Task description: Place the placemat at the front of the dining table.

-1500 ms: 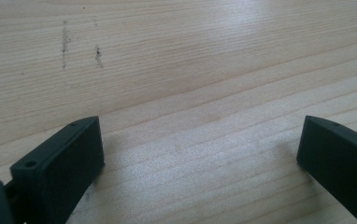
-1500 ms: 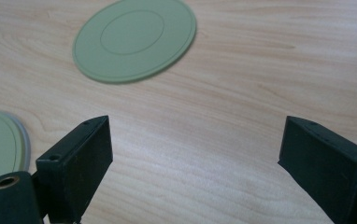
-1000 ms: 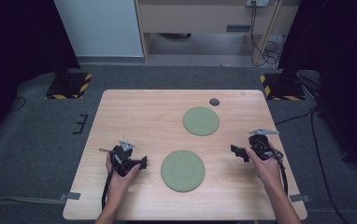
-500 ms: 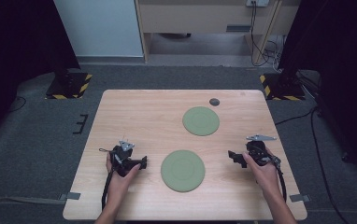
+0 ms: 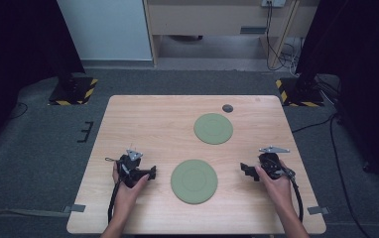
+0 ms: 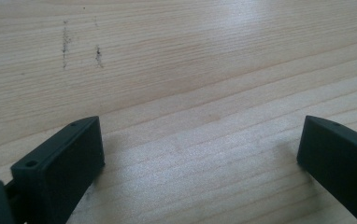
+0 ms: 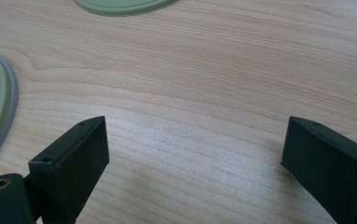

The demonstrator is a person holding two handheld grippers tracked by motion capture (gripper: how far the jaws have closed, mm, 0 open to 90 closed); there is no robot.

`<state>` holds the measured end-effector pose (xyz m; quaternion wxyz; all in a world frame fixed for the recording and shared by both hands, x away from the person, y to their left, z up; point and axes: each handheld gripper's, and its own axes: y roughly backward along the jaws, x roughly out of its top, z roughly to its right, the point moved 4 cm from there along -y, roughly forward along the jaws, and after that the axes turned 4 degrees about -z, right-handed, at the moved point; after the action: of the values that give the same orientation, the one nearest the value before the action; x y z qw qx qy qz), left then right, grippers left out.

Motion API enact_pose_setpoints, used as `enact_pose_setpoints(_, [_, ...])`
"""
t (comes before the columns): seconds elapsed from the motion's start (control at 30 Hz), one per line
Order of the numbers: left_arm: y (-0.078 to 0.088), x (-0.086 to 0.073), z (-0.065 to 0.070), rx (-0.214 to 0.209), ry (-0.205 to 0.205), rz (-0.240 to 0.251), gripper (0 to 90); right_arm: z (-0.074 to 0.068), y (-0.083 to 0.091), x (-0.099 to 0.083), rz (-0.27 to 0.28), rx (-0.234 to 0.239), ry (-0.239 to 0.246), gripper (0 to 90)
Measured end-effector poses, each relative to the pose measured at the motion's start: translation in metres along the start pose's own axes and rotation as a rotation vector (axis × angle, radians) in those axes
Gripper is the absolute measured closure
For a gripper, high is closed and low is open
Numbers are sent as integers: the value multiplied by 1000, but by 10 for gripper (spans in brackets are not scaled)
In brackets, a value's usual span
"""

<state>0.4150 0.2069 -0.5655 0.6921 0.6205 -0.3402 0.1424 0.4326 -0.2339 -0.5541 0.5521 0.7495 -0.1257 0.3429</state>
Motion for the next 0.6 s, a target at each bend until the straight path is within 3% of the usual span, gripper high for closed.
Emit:
enact_pose_setpoints(0.37, [0,0,0,0,0,0,0,-10,-10,-4,-9,-49,40,51])
enact_pose_setpoints(0.6, [0,0,0,0,0,0,0,-10,-13,-7,-17,-106,114,31])
